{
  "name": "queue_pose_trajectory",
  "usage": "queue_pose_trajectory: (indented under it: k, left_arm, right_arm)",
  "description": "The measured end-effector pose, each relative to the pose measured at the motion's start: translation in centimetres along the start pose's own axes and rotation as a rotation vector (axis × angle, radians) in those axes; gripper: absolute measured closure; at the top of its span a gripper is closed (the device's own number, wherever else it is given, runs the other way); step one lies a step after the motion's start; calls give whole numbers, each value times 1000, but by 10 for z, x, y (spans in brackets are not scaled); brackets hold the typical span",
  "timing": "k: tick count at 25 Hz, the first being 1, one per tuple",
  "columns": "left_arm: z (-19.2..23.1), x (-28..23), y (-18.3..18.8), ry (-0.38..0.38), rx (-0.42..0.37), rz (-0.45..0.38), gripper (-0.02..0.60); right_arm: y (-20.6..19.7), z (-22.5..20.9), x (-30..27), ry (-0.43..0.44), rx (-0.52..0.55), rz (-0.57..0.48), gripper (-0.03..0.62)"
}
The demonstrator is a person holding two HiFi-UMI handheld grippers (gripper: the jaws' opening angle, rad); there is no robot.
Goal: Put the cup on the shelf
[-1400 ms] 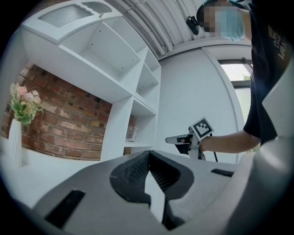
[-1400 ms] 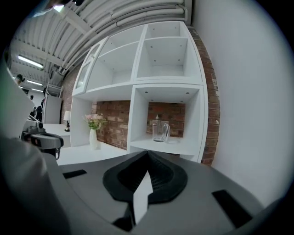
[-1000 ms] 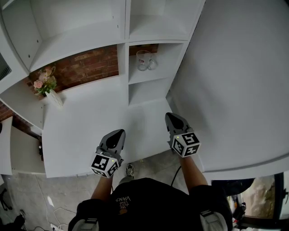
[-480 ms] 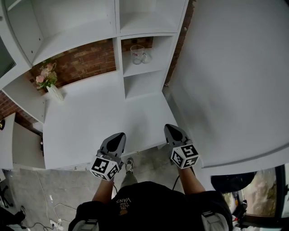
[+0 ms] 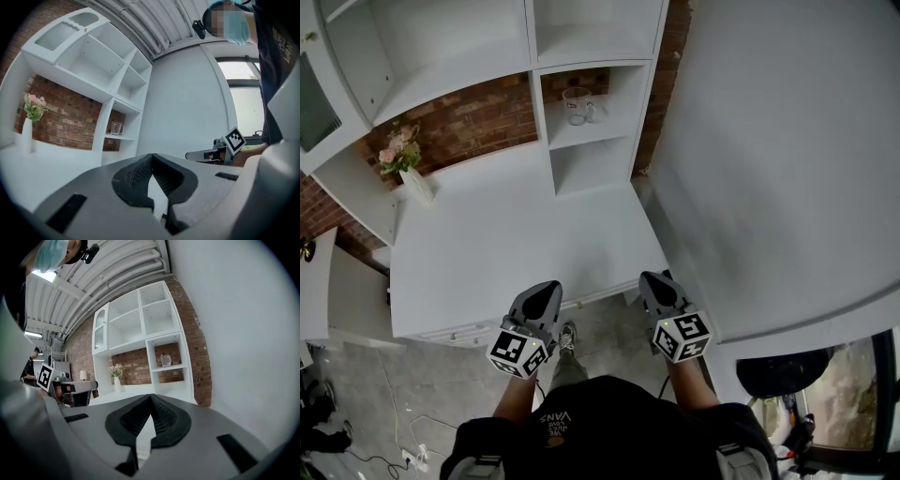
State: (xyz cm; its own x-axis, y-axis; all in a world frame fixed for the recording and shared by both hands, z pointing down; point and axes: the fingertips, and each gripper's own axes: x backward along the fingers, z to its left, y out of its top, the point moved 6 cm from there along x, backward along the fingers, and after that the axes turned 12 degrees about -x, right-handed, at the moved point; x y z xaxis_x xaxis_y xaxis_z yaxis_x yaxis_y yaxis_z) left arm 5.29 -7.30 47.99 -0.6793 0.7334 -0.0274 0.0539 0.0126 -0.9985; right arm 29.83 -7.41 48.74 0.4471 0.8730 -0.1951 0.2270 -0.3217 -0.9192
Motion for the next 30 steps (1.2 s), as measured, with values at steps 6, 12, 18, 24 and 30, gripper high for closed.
queue_pose_trajectory:
  k: [6,12,18,24,30]
  left_arm:
    - [-19,3,1,-7,-3,2,574]
    - [-34,-2,3,-28,-7,7,574]
    - [-38,-9,5,-32,-12,5,574]
    - [-39,-11,8,-32,-15,4,574]
    - [-39,-16,7,-38,-13,1,574]
  right_arm:
    - [-10,-3,22,-1,-11,1,594]
    - [-13,-8,31,-7,-10,2,594]
    - [-9,-12,33,-2,-5,-3,594]
    - [-6,-13,33,-2,-5,-6,594]
    - [-4,-17,31,-8,-4,-11,594]
